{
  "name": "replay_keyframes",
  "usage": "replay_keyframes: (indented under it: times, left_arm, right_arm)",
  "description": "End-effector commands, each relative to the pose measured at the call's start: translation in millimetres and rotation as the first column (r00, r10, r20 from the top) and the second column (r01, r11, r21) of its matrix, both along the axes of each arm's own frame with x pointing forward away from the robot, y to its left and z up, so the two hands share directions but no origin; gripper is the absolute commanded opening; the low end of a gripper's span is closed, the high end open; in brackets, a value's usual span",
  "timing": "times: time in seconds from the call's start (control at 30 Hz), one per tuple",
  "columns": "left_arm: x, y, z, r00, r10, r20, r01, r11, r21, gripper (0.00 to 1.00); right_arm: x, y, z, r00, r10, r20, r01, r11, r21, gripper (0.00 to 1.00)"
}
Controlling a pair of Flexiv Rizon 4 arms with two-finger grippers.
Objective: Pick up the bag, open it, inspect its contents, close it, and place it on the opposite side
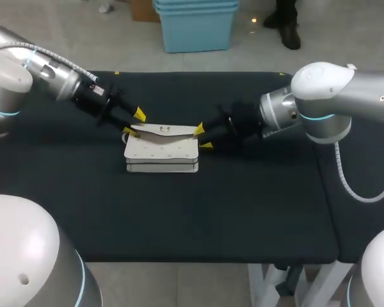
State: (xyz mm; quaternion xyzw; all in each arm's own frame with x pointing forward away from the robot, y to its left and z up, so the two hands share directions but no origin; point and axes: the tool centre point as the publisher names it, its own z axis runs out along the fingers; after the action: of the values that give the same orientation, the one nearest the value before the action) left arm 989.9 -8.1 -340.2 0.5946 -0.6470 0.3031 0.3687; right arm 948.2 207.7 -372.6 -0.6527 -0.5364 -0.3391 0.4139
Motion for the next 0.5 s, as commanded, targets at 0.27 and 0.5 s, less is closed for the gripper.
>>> replay_keyframes:
  times: [0.27,0.5]
  left_arm:
    - [-26.0,10.8,26.9,0.999,0.037,0.024,-0.038,0.999,0.014,0.49]
    - [-35.6,17.2,17.6,0.997,0.075,-0.006,-0.075,0.997,0.036,0.6]
  right_arm:
    - [-0.1,1.8,3.0,1.0,0.0,0.009,0.001,1.0,-0.02,0.45]
    - [-0.3,1.5,6.7,1.0,0.004,0.023,-0.004,1.0,-0.029,0.45]
